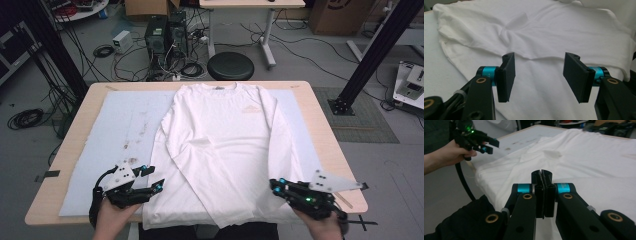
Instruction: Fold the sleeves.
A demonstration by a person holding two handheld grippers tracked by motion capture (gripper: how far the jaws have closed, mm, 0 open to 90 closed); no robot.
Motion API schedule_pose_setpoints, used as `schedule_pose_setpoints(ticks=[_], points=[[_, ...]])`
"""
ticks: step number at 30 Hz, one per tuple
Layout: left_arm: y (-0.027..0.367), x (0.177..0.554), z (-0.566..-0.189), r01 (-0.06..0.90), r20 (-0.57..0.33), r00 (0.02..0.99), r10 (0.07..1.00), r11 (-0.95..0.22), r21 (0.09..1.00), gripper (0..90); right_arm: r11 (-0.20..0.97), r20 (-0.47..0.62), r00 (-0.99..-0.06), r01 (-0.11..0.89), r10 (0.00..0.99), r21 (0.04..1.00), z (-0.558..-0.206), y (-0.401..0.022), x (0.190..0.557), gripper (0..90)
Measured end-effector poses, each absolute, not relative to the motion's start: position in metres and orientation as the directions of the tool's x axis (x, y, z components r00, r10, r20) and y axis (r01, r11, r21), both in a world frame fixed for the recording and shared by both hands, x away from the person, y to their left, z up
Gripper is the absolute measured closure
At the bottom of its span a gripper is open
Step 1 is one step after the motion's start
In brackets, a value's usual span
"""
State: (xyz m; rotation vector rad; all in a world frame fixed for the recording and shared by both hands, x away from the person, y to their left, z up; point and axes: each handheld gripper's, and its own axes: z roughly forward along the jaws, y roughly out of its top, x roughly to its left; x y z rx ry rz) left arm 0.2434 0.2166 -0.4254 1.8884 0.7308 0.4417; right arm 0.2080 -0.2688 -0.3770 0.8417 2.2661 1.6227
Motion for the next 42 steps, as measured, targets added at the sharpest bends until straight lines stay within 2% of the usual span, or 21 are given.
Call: schedule_pose_setpoints(ticks=[9, 16, 20, 22, 23, 25, 30, 35, 38, 42], points=[[0.217, 0.243, -0.427, 0.291, -0.023, 0.753, 0.657, -0.302, 0.908, 43.2, 0.336, 0.1, -0.877, 0.282, 0.469, 0.899, -0.389, -0.202, 0.217, 90.0], [0.216, 0.243, -0.428, 0.292, -0.024, 0.755, 0.655, -0.304, 0.907, 43.2, 0.391, 0.096, -0.91, 0.267, 0.404, 0.881, -0.398, -0.17, 0.217, 90.0], [0.215, 0.243, -0.429, 0.297, -0.027, 0.756, 0.654, -0.306, 0.904, 43.2, 0.425, 0.098, -0.911, 0.279, 0.4, 0.861, -0.405, -0.157, 0.22, 89.8], [0.215, 0.243, -0.429, 0.297, -0.027, 0.757, 0.653, -0.307, 0.904, 43.2, 0.435, 0.099, -0.911, 0.284, 0.399, 0.854, -0.409, -0.152, 0.222, 87.9], [0.215, 0.243, -0.43, 0.297, -0.026, 0.758, 0.652, -0.309, 0.904, 43.2, 0.437, 0.102, -0.909, 0.289, 0.403, 0.852, -0.41, -0.151, 0.223, 82.3], [0.215, 0.243, -0.43, 0.297, -0.026, 0.759, 0.651, -0.309, 0.903, 43.2, 0.425, 0.099, -0.902, 0.292, 0.42, 0.857, -0.409, -0.151, 0.224, 76.0], [0.215, 0.242, -0.43, 0.299, -0.028, 0.755, 0.655, -0.306, 0.904, 43.0, 0.356, 0.077, -0.846, 0.303, 0.527, 0.884, -0.398, -0.175, 0.23, 68.0], [0.214, 0.242, -0.431, 0.301, -0.03, 0.758, 0.651, -0.308, 0.903, 43.0, 0.317, 0.084, -0.779, 0.348, 0.622, 0.882, -0.396, -0.212, 0.234, 68.1], [0.212, 0.243, -0.432, 0.306, -0.034, 0.759, 0.65, -0.31, 0.9, 43.0, 0.338, 0.092, -0.779, 0.371, 0.62, 0.865, -0.406, -0.227, 0.227, 72.2], [0.208, 0.243, -0.432, 0.306, -0.032, 0.765, 0.643, -0.318, 0.897, 43.0, 0.423, 0.071, -0.811, 0.376, 0.581, 0.824, -0.427, -0.222, 0.216, 73.8]])
